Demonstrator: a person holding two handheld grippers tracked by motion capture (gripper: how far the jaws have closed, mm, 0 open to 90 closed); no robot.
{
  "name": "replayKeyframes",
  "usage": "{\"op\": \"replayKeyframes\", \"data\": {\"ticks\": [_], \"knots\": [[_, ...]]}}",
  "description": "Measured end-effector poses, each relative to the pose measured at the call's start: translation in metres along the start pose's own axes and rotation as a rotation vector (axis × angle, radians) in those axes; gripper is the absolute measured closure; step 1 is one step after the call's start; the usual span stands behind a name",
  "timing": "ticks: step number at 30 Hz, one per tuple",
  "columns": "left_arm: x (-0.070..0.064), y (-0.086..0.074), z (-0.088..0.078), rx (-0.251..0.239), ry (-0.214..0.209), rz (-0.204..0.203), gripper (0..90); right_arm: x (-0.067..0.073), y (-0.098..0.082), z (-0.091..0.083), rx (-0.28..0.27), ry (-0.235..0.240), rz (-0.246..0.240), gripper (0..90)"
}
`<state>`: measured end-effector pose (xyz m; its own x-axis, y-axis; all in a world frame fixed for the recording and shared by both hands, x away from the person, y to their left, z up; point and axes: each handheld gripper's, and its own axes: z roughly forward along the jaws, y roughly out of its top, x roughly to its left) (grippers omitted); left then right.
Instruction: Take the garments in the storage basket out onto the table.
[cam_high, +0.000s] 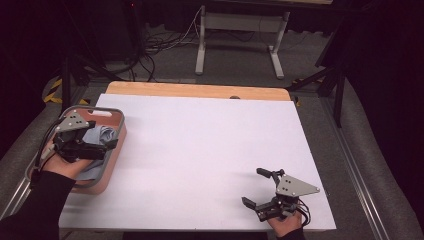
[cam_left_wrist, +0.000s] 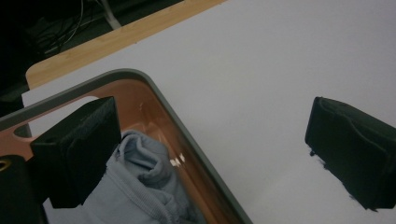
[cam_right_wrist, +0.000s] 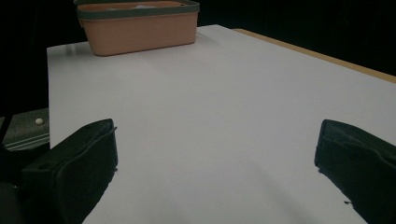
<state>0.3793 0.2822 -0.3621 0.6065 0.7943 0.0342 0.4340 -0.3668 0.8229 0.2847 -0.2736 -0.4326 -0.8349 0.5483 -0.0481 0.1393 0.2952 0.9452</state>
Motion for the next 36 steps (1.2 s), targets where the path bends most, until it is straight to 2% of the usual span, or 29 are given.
{"op": "replayKeyframes", "data": {"ticks": [4, 12, 15, 21, 22, 26, 30, 35, 36], "knots": [[0.011, -0.003, 0.002, 0.020, 0.005, -0.032, 4.5, 0.000, 0.000, 0.000, 0.002, 0.002, 0.000, 0.1], [0.026, -0.005, 0.007, 0.070, 0.024, -0.042, 4.5, 0.000, 0.000, 0.000, 0.004, 0.003, 0.002, 0.1], [0.033, -0.006, 0.009, 0.094, 0.033, -0.058, 4.5, 0.000, 0.000, 0.000, 0.005, 0.003, 0.003, 0.1], [0.039, -0.007, 0.012, 0.122, 0.039, -0.073, 4.3, 0.000, -0.001, 0.000, 0.006, 0.002, 0.004, 0.1], [0.044, -0.008, 0.015, 0.152, 0.047, -0.083, 4.3, 0.000, -0.001, 0.000, 0.006, 0.003, 0.004, 0.1], [0.051, -0.011, 0.021, 0.201, 0.061, -0.095, 4.5, -0.001, -0.001, 0.000, 0.009, 0.006, 0.001, 0.1], [0.056, -0.014, 0.028, 0.243, 0.102, -0.103, 5.1, 0.000, -0.001, 0.000, 0.007, 0.005, 0.002, 0.1], [0.060, -0.016, 0.034, 0.276, 0.126, -0.123, 5.2, 0.000, -0.001, -0.001, 0.006, 0.001, -0.001, 0.1], [0.062, -0.018, 0.037, 0.296, 0.149, -0.131, 5.2, 0.000, -0.001, -0.001, 0.006, 0.001, -0.001, 0.1]]}}
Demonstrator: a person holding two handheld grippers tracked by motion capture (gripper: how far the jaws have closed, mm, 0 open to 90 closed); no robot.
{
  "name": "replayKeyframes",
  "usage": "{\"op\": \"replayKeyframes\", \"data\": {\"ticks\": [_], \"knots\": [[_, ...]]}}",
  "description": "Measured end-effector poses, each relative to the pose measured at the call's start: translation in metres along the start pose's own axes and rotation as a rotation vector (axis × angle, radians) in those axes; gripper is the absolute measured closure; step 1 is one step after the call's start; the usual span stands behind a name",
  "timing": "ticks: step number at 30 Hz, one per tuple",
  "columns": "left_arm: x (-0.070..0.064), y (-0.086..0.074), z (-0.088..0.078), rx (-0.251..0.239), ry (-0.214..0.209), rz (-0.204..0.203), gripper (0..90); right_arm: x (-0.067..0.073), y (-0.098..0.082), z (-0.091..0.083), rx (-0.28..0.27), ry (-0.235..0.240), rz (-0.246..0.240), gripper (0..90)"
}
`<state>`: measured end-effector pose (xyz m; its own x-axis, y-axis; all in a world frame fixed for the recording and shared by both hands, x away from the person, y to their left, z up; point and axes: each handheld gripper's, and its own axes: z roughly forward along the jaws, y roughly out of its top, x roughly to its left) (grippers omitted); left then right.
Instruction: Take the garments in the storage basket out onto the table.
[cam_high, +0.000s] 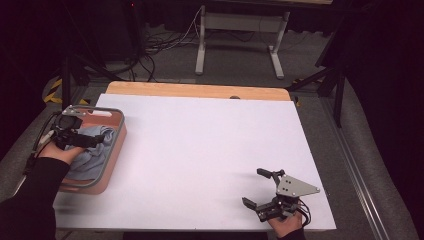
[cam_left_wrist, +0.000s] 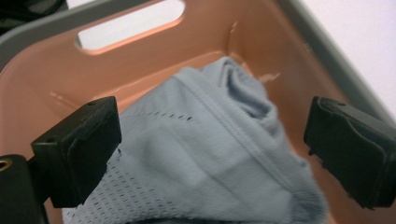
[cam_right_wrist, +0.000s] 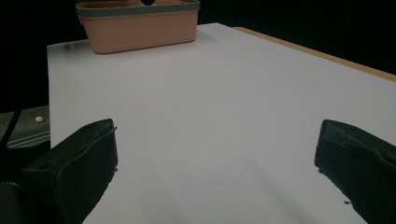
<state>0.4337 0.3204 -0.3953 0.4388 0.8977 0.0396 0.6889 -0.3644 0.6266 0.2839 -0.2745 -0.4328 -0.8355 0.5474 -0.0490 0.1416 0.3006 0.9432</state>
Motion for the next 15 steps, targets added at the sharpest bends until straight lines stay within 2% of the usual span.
{"op": "replayKeyframes", "data": {"ticks": [3, 5, 15], "knots": [[0.001, -0.001, 0.002, 0.024, 0.016, -0.001, 5.2, 0.000, 0.000, -0.001, -0.001, 0.001, 0.001, 0.1], [0.003, -0.004, 0.006, 0.059, 0.016, -0.015, 4.5, 0.000, -0.001, -0.001, -0.001, 0.001, 0.001, 0.1], [0.007, -0.012, 0.020, 0.150, -0.012, -0.036, 3.1, 0.001, 0.000, -0.001, -0.006, 0.014, 0.000, 0.1]]}}
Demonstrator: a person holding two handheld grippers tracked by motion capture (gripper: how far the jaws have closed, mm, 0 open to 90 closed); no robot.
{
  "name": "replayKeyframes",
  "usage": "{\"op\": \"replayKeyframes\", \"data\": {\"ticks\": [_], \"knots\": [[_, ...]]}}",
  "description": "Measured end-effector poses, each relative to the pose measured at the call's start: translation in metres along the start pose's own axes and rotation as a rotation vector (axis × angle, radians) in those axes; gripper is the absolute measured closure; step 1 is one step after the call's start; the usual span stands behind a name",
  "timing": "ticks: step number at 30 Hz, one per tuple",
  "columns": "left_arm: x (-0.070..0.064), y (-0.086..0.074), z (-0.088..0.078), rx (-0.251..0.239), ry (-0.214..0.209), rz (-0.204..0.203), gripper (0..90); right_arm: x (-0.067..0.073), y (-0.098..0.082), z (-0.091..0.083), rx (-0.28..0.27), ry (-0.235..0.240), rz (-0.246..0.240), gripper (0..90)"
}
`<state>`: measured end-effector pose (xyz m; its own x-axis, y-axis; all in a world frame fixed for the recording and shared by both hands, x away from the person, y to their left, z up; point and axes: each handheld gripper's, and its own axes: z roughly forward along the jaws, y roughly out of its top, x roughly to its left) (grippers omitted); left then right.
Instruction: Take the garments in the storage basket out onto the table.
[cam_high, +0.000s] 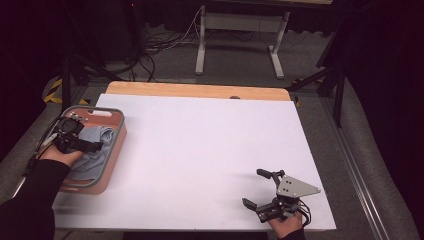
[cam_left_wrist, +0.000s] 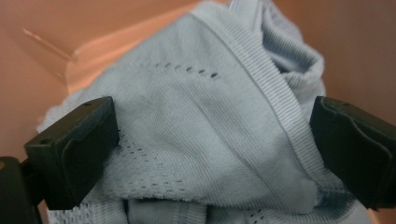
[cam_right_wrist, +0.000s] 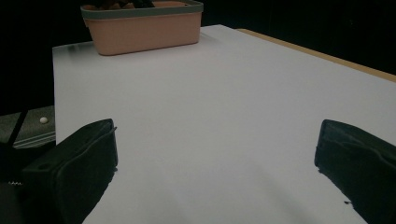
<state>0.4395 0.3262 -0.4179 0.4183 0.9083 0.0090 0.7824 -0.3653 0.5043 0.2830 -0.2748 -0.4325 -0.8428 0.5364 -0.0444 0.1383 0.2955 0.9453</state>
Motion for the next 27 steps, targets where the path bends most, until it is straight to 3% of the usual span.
{"op": "replayKeyframes", "data": {"ticks": [6, 17, 27], "knots": [[-0.002, -0.001, 0.008, 0.033, 0.026, 0.007, 0.5, -0.001, 0.000, -0.001, -0.002, -0.004, -0.001, 0.1], [0.002, -0.004, 0.016, 0.048, -0.017, -0.040, 0.7, 0.000, 0.000, -0.001, -0.004, 0.000, -0.001, 0.1], [0.000, -0.003, 0.019, 0.090, -0.008, -0.062, 7.4, 0.000, 0.000, -0.001, -0.004, 0.006, 0.000, 0.1]]}}
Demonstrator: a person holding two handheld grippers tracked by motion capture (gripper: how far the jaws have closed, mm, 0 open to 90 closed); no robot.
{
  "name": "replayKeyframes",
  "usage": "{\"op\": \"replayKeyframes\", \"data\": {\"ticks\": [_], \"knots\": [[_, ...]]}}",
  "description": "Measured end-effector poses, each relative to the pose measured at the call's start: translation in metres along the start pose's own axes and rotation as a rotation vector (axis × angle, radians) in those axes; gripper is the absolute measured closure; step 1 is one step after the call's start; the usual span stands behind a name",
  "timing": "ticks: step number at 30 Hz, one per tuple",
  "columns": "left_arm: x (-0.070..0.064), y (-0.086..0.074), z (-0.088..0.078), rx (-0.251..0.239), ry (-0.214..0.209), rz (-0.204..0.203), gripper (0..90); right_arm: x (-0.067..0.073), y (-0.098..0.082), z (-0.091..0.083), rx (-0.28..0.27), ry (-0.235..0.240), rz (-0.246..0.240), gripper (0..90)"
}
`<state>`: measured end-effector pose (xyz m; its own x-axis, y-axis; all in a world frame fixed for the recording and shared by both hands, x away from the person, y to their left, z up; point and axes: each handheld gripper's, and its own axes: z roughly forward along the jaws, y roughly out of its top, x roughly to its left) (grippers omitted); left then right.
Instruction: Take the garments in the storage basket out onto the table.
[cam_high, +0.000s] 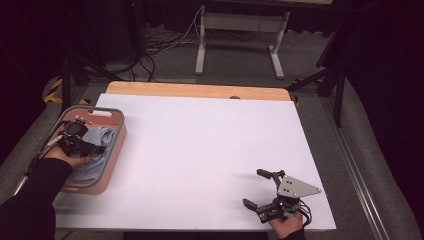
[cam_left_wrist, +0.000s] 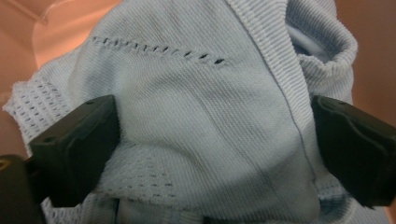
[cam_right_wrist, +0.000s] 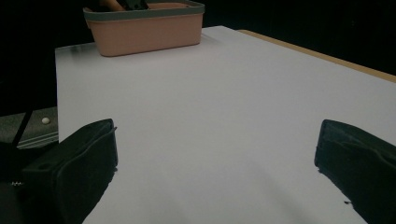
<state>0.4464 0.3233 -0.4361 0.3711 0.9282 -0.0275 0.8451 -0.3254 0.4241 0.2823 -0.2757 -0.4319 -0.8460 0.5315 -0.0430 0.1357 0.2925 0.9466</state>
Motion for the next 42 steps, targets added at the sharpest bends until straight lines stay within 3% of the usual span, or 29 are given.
{"op": "replayKeyframes", "data": {"ticks": [7, 17, 25, 34, 42], "knots": [[0.000, 0.000, -0.003, 0.007, 0.000, -0.033, 21.7, 0.000, 0.001, -0.002, -0.019, -0.007, 0.005, 0.1], [0.002, -0.003, -0.012, 0.002, -0.012, -0.044, 55.8, 0.000, 0.001, -0.003, -0.022, -0.015, 0.001, 0.1], [0.000, -0.004, -0.019, -0.011, 0.006, -0.019, 65.6, 0.000, 0.001, -0.002, -0.018, -0.014, 0.000, 0.1], [0.001, -0.008, -0.031, -0.113, 0.036, -0.017, 67.4, 0.000, 0.001, -0.001, -0.018, -0.013, 0.002, 0.1], [0.002, -0.016, -0.054, -0.269, 0.060, -0.020, 67.3, 0.000, 0.000, -0.001, -0.013, -0.013, 0.001, 0.1]]}}
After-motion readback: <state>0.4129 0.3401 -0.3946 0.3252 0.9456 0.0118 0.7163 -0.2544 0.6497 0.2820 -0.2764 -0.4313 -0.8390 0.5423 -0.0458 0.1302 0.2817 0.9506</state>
